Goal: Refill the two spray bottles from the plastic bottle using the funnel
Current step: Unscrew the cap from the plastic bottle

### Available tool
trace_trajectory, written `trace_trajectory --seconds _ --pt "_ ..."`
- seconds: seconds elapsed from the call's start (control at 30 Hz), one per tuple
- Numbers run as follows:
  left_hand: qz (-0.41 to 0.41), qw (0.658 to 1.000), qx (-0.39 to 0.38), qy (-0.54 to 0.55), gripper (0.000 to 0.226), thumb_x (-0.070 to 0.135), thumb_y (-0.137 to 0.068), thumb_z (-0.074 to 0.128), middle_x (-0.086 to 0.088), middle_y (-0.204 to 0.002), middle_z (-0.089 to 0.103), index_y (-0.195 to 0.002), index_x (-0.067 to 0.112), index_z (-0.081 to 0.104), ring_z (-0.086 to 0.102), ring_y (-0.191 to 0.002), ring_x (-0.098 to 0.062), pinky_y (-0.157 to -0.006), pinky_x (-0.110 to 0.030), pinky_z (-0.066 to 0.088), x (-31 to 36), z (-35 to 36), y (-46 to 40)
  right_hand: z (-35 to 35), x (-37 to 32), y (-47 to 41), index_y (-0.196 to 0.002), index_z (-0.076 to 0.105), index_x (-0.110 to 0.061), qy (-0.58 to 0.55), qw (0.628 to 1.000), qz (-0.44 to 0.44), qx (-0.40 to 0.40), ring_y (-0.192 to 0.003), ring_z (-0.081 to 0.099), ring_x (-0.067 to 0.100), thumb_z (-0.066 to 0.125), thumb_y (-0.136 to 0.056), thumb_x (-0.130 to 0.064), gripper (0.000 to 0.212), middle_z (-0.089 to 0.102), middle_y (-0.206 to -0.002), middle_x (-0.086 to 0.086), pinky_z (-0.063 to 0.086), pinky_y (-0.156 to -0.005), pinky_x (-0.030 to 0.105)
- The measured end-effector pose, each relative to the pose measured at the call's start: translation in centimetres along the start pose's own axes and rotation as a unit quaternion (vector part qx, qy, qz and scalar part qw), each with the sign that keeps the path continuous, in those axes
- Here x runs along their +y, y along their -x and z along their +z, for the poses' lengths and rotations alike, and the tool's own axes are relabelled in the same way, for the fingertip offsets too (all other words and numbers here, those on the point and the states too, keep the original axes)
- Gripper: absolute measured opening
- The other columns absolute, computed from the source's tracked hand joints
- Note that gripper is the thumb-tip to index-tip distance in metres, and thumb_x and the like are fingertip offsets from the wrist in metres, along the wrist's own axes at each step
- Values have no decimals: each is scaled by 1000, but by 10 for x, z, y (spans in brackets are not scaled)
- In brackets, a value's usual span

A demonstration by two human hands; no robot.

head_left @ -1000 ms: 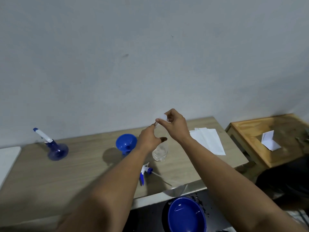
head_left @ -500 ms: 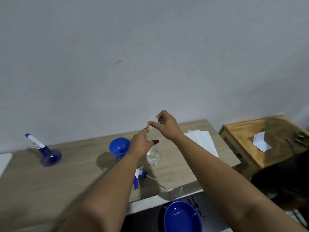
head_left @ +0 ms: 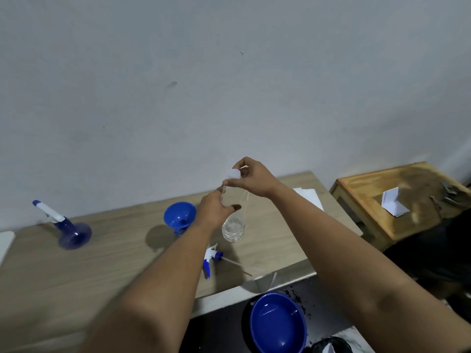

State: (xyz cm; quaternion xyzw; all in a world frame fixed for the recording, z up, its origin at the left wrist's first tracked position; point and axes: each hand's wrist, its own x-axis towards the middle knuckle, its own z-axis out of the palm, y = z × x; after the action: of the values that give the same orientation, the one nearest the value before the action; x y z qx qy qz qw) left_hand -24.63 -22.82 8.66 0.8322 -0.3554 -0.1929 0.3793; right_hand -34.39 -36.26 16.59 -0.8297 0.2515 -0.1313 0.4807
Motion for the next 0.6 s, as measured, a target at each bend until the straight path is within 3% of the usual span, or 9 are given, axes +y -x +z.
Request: trace_trajectory --seconds 0.07,0.17,0.23,0.3,0.4,0.5,0.6 --pt "7 1000 1 -15 85 49 -77 80 0 -139 60 -148 22 43 58 -124 -20 -96 -35 51 0 0 0 0 1 -1 -102 65 -12 -4 1000 -4 14 -86 71 13 87 -85 -25 31 76 -97 0 54 -78 27" --pt "8 1000 0 -11 89 47 -77 81 1 -141 59 -151 23 39 57 -125 -20 -97 -36 51 -2 -1 0 -5 -2 -3 -118 69 -12 -8 999 -6 -34 -109 72 21 79 -91 -16 29 75 -117 6 54 -94 31" --pt "6 1000 -3 -6 90 47 -76 82 0 -141 58 -152 24 38 57 -126 -21 -99 -37 51 -1 -1 -1 -7 -4 -1 -123 66 -13 3 999 0 -37 -102 72 20 82 -90 -22 38 76 -112 5 55 -91 30" --pt "6 1000 -7 -5 91 47 -76 82 0 -143 58 -152 24 37 56 -127 -21 -100 -37 50 0 -1 -2 -6 -4 0 -115 67 -8 5 1000 -3 -16 -90 70 15 84 -89 -22 34 77 -103 4 54 -85 29" --pt "8 1000 -10 3 94 45 -77 82 1 -145 55 -154 23 33 55 -128 -20 -100 -34 49 -1 -1 -2 -8 -7 -2 -112 71 -3 -40 999 -19 7 -95 71 15 80 -91 -15 26 78 -109 12 56 -88 28" --pt "7 1000 -5 13 94 42 -76 84 2 -146 55 -154 24 34 56 -127 -19 -98 -30 47 -3 -1 -3 -19 -10 -5 -114 75 -15 -126 989 -22 75 -90 68 7 79 -93 -24 23 77 -102 -2 53 -71 14" --pt "5 1000 -5 13 96 45 -75 83 5 -148 53 -154 26 33 53 -131 -19 -106 -38 47 -3 -1 -4 -23 16 -3 -118 76 -18 -122 975 22 184 -85 64 5 80 -91 -24 28 66 -90 -15 52 -78 22"
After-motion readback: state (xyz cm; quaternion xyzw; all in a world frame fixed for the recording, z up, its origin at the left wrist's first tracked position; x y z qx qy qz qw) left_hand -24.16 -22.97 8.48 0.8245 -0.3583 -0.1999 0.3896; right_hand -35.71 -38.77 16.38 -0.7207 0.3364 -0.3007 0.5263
